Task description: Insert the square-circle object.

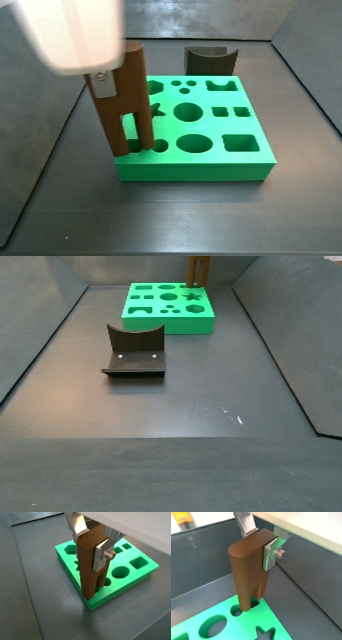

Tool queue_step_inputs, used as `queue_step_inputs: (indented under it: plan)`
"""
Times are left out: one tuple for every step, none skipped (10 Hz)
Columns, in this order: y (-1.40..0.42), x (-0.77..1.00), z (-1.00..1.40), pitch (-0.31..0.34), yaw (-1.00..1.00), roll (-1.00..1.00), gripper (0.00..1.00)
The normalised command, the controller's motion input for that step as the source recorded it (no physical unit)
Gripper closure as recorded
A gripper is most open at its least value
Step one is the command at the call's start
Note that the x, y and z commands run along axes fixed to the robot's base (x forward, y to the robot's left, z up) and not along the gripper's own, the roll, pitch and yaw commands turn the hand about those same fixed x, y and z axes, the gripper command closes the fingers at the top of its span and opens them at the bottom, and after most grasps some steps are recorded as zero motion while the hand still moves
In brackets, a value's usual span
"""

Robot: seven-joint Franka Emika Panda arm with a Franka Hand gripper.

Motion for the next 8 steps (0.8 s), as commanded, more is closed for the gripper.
queue_step_inputs:
  plan:
    - [0.00,0.16,0.00,0.016,-0.79,0.05,1.00]
    - [0.03,0.45,0.00,0.060,-0.53,0.10,1.00]
    - [0.03,0.60,0.00,0.071,-0.41,0.12,1.00]
    - [0.03,0.74,-0.04,0.051,-0.34,0.09,1.00]
    - [0.00,0.71,-0.13,0.001,-0.40,0.03,1.00]
    - [0.00,0.53,-0.14,0.000,-0.35,0.01,1.00]
    - [0.00,0.18,-0.05,0.039,-0.03,0.12,1.00]
    - [0.06,0.00,-0.15,0.026,0.00,0.08,1.00]
